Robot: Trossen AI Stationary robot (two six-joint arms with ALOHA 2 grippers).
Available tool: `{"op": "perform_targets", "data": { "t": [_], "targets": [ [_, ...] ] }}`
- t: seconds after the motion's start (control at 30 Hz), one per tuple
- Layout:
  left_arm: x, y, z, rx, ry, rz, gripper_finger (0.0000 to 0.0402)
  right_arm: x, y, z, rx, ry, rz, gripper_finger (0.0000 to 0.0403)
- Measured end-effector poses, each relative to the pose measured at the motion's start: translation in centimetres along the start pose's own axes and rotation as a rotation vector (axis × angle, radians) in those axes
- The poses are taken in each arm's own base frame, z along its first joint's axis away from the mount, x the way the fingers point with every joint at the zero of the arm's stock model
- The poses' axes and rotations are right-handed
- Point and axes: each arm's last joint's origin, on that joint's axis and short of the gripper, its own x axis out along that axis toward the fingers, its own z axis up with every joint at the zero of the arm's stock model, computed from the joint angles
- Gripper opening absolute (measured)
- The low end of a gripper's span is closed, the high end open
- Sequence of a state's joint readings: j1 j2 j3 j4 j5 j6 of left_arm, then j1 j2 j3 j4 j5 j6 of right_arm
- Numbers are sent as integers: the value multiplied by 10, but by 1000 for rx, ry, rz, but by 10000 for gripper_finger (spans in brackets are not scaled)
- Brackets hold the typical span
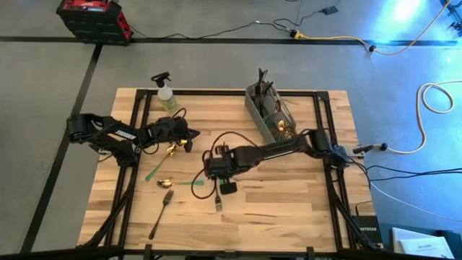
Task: Sort silverware
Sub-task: Put the green spoon into the silverware basket
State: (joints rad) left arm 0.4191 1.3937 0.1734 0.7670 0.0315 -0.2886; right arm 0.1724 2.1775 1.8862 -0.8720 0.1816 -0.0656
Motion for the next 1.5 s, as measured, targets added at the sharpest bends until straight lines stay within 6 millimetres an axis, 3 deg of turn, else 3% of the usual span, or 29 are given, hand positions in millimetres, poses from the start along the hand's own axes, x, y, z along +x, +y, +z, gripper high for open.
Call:
{"op": "perform_targets", "data": {
  "t": [0.1,0.23,0.43,0.9,1.33,1.5],
  "targets": [
    [0,-3,-4,10,26,3,0,2,-28,-2,58,0,-76,0],
    [0,-11,-9,34,51,6,0,29,-62,-18,199,26,-118,0],
    [-1,-21,-12,75,52,4,0,63,-84,-52,335,71,-23,0],
    [-1,-22,-13,93,43,30,0,81,-89,-70,367,80,-8,0],
    [-1,-22,-13,93,44,31,0,81,-86,-72,378,91,-5,0],
    [-1,-22,-13,84,44,31,0,85,-85,-78,480,83,-44,0]
  ]
}}
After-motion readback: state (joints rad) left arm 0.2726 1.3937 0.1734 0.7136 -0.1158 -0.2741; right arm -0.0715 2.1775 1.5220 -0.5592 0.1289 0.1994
